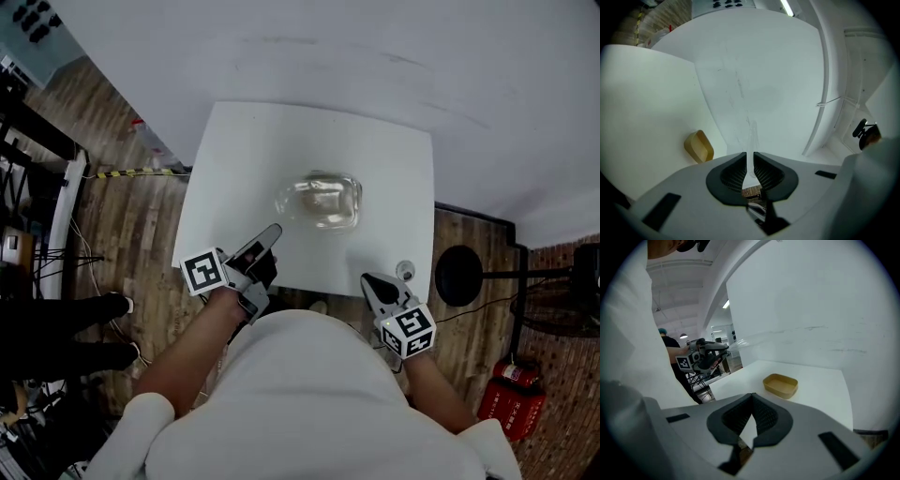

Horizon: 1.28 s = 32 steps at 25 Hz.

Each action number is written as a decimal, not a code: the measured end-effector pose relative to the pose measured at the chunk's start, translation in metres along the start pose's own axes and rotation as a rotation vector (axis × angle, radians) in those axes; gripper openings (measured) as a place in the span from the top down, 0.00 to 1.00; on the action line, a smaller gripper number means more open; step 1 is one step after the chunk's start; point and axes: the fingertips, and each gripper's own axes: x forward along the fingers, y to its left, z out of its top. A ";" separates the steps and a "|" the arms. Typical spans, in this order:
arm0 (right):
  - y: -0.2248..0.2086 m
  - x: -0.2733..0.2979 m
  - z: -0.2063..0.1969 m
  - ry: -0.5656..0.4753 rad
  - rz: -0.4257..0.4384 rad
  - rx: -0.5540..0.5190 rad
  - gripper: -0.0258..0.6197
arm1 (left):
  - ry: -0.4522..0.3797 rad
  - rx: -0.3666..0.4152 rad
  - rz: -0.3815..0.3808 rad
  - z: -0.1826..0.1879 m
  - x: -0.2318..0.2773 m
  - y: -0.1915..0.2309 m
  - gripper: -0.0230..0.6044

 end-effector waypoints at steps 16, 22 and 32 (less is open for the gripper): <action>0.002 -0.001 -0.004 0.000 0.011 -0.007 0.95 | 0.010 -0.010 -0.003 -0.006 -0.005 -0.010 0.87; 0.001 -0.005 -0.007 -0.003 -0.002 -0.005 0.95 | 0.018 0.002 -0.006 -0.008 -0.004 -0.010 0.87; 0.000 -0.002 -0.007 0.004 -0.009 -0.012 0.95 | 0.022 0.002 -0.010 -0.007 0.000 -0.007 0.87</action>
